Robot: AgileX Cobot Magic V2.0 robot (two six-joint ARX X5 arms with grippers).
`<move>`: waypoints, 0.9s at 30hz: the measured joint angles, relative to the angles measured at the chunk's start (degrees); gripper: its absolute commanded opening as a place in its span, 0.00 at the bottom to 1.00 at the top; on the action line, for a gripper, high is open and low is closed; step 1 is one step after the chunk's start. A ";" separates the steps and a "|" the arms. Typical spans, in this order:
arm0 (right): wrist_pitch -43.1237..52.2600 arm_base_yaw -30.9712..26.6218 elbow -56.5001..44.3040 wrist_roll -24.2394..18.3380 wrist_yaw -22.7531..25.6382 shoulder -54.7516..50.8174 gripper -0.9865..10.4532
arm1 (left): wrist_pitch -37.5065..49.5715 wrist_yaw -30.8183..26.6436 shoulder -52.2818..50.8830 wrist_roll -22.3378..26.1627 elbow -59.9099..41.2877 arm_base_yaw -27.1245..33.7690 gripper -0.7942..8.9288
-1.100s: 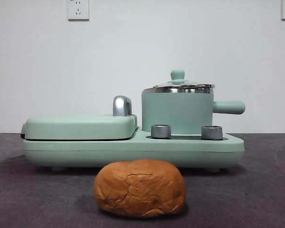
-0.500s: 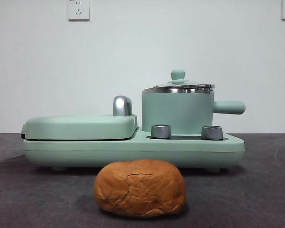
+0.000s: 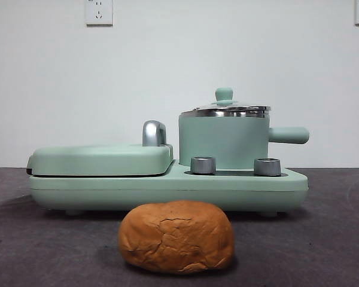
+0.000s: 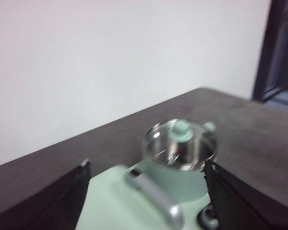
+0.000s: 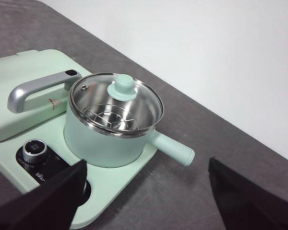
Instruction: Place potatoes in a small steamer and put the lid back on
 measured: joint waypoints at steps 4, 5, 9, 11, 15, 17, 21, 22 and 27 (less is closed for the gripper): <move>-0.02 0.00 0.00 0.13 0.04 0.00 0.44 | 9.40 -0.76 8.15 -3.08 0.02 -5.25 0.46; -0.02 0.00 0.00 0.13 0.07 0.00 0.44 | 11.39 -1.33 10.05 -3.34 0.07 -6.58 0.46; -0.07 0.00 0.00 0.13 0.17 0.00 0.44 | 17.66 -5.51 19.12 -3.65 1.97 -12.15 0.46; -0.07 0.00 0.00 0.13 0.20 0.00 0.44 | 19.98 -7.23 23.65 -3.34 3.67 -14.25 0.46; -0.07 0.00 0.00 0.15 0.22 0.00 0.44 | 21.53 -9.75 33.22 -3.19 9.05 -17.79 0.46; -0.07 0.00 0.00 0.15 0.22 0.00 0.44 | 21.57 -9.79 37.22 -3.17 12.02 -18.80 0.46; -0.07 0.00 0.00 0.15 0.22 0.00 0.44 | 21.55 -10.16 45.33 -2.49 19.08 -20.79 0.46; -0.07 0.00 0.00 0.15 0.22 0.00 0.44 | 21.57 -10.16 47.50 -2.08 21.24 -21.38 0.46; -0.07 0.00 0.00 0.13 0.22 0.00 0.44 | 21.70 -10.16 54.73 -0.92 28.81 -23.47 0.46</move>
